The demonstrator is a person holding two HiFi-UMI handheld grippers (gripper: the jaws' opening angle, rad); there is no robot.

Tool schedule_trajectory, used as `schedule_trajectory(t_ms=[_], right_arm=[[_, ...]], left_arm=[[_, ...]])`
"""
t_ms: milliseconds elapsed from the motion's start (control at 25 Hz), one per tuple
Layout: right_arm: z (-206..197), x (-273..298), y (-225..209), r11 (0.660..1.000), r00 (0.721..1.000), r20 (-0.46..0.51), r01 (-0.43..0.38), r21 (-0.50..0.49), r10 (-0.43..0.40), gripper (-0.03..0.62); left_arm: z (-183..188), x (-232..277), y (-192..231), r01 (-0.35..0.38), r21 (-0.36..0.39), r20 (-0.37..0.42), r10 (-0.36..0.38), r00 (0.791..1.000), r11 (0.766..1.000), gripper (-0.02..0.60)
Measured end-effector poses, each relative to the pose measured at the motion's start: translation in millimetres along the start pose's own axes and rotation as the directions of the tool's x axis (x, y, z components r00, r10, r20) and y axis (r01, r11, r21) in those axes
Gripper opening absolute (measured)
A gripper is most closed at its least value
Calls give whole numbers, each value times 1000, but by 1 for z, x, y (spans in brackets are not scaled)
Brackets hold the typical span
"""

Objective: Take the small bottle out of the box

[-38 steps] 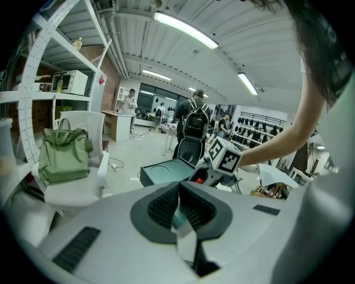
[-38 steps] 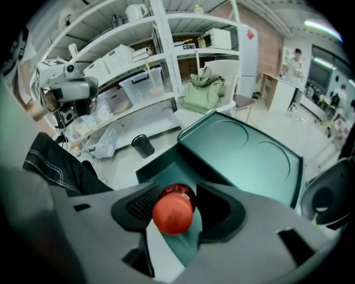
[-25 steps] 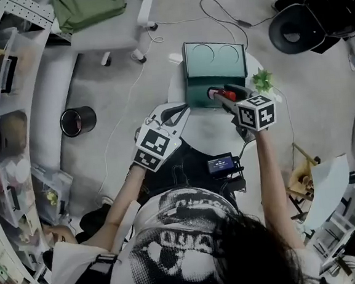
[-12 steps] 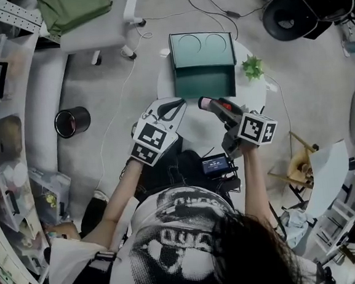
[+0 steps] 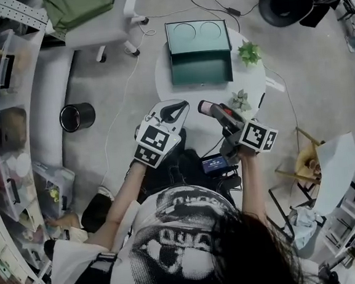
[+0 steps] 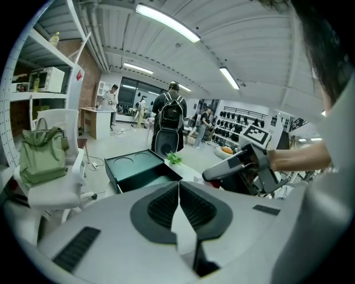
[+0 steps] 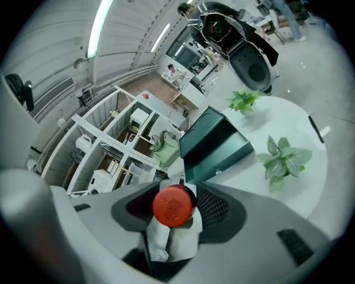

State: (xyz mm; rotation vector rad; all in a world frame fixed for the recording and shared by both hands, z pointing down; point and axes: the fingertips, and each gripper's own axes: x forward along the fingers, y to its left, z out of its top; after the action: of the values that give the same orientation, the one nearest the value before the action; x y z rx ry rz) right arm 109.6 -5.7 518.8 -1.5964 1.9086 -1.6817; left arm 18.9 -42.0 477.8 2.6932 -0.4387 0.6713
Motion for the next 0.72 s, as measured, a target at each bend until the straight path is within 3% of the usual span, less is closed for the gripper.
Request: schedule_trajectory(t_ms=[360,720], right_arm=[[-40,-76,-8,995,994,100,-56,86,48,210],[-89,-144,-8,986,979,174,-125,106,105,210]], left_arm=[[-16,-23,-75,-11,50,6,10,1000,999,14],[-33,-49,-163,22,101,26,-25,999,995,14]])
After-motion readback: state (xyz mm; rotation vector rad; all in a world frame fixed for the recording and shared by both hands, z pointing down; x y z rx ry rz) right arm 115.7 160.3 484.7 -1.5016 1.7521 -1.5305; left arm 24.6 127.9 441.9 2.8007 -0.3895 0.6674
